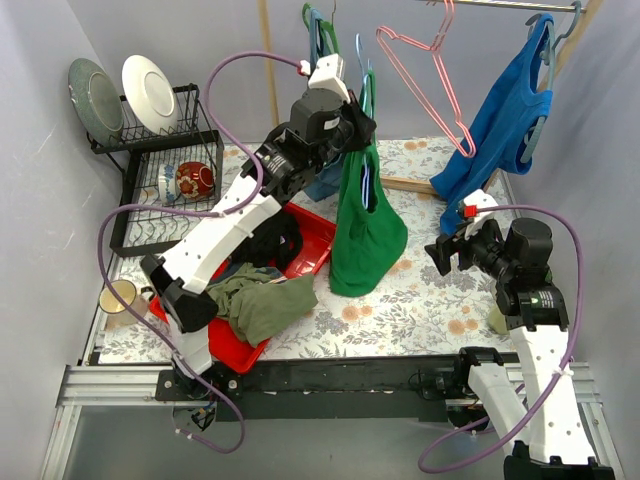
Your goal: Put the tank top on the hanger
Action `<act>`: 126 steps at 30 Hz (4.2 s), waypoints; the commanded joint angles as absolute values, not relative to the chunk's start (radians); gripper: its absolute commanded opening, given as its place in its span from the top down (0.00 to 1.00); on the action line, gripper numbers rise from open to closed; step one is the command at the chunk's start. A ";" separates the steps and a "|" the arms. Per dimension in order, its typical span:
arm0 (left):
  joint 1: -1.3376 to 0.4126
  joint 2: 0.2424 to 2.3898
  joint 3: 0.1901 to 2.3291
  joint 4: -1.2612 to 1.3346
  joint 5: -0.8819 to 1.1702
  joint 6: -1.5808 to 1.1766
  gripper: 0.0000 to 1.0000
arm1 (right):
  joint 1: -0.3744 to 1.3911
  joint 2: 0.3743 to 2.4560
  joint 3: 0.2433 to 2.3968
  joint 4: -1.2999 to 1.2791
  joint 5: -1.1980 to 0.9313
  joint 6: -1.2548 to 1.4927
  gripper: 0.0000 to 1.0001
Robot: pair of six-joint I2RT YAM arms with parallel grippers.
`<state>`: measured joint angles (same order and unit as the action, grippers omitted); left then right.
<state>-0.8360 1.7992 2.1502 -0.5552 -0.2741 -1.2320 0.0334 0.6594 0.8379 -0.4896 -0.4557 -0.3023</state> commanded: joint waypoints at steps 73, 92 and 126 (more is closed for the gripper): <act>-0.572 2.181 2.474 0.067 -0.003 -1.471 1.00 | -0.060 0.609 0.747 -0.387 -0.577 -0.239 0.11; -0.555 2.158 2.450 0.034 0.071 -1.407 1.00 | -0.075 0.614 0.739 -0.380 -0.601 -0.235 0.11; -0.552 1.921 2.286 -0.078 0.092 -1.417 0.33 | -0.092 0.614 0.794 -0.445 -0.562 -0.284 0.11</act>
<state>-0.5556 2.0964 2.3276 -0.0616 0.0689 -1.4029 -0.0856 0.6231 0.7387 -0.4202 -0.5961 -0.2493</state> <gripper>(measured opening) 0.648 0.892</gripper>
